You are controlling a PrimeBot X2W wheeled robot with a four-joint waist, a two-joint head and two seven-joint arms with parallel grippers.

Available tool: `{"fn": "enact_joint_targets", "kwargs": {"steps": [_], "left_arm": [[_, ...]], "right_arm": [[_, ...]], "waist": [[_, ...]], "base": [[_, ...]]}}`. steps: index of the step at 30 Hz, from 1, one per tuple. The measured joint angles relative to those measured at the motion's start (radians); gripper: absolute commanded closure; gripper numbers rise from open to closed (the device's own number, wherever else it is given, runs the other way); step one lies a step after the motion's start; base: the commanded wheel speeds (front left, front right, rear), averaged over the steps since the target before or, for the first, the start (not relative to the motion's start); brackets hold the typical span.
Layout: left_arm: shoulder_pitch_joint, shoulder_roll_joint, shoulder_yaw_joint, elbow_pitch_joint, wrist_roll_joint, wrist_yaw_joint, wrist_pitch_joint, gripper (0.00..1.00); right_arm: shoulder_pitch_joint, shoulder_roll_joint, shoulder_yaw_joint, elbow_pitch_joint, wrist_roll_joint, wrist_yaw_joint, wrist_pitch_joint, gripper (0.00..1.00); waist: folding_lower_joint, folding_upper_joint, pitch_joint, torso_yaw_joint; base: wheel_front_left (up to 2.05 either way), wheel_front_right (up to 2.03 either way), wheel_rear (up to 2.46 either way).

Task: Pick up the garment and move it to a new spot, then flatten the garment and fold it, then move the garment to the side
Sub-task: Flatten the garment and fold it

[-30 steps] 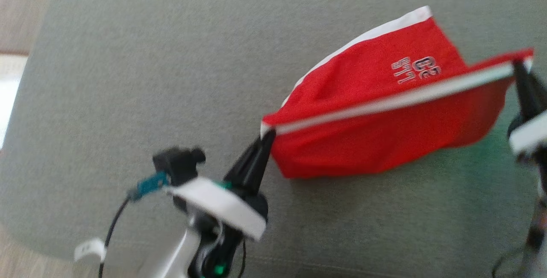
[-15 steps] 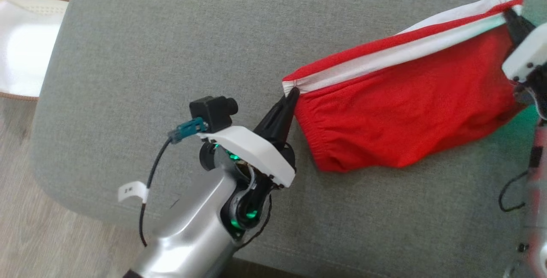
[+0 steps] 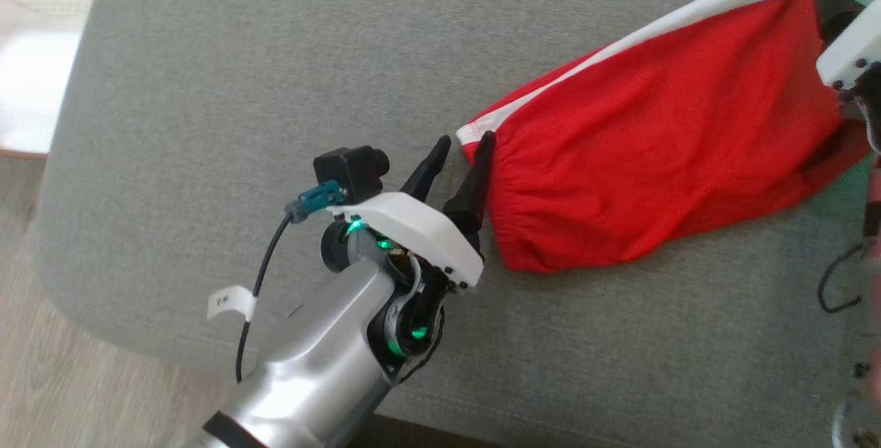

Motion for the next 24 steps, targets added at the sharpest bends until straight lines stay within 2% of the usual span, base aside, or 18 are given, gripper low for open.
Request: {"fn": "enact_joint_targets", "kwargs": {"steps": [3, 5, 9, 12, 15, 17, 21, 24], "left_arm": [[0.014, 0.001, 0.005, -0.011, 0.038, 0.019, -0.007, 0.00], [0.049, 0.010, 0.042, -0.066, 0.101, 0.055, -0.007, 0.00], [0.159, 0.030, 0.175, -0.244, 0.349, 0.140, -0.008, 0.00], [0.250, 0.030, 0.221, -0.340, 0.508, 0.162, -0.012, 0.00], [0.329, 0.023, 0.247, -0.387, 0.620, 0.160, -0.012, 0.00], [0.360, 0.019, 0.266, -0.417, 0.666, 0.141, -0.013, 0.00], [0.381, 0.013, 0.279, -0.439, 0.731, 0.105, -0.013, 0.00], [0.400, 0.011, 0.303, -0.444, 0.751, 0.085, -0.013, 0.00]], "right_arm": [[0.022, -0.045, 0.077, -0.042, 0.013, 0.000, -0.004, 0.00], [0.058, -0.092, 0.133, -0.072, 0.010, 0.000, 0.012, 0.00], [0.137, -0.157, 0.188, -0.091, -0.001, 0.000, 0.096, 0.00], [0.140, -0.159, 0.185, -0.093, -0.014, 0.000, 0.123, 0.00], [0.117, -0.151, 0.181, -0.084, -0.033, 0.000, 0.141, 0.00], [0.098, -0.151, 0.179, -0.072, -0.057, 0.000, 0.153, 0.00], [0.079, -0.170, 0.185, -0.043, -0.117, 0.000, 0.207, 0.00], [0.079, -0.182, 0.188, -0.028, -0.121, 0.000, 0.255, 0.00]], "waist": [[0.0001, 0.0000, -0.002, -0.019], [0.0000, 0.0000, -0.005, -0.033], [0.0000, 0.0000, -0.005, -0.046], [0.0000, 0.0000, 0.001, -0.038], [0.0000, 0.0000, 0.008, -0.022], [0.0000, 0.0000, 0.012, -0.009], [0.0000, 0.0000, 0.015, 0.018], [0.0000, 0.0000, 0.006, 0.029]], "base": [[0.00, 0.00, 0.00], [0.00, 0.00, 0.00], [0.00, 0.00, 0.00], [0.00, 0.00, 0.00], [0.00, 0.00, 0.00], [0.00, 0.00, 0.00], [0.00, 0.00, 0.00], [0.00, 0.00, 0.00]]}}
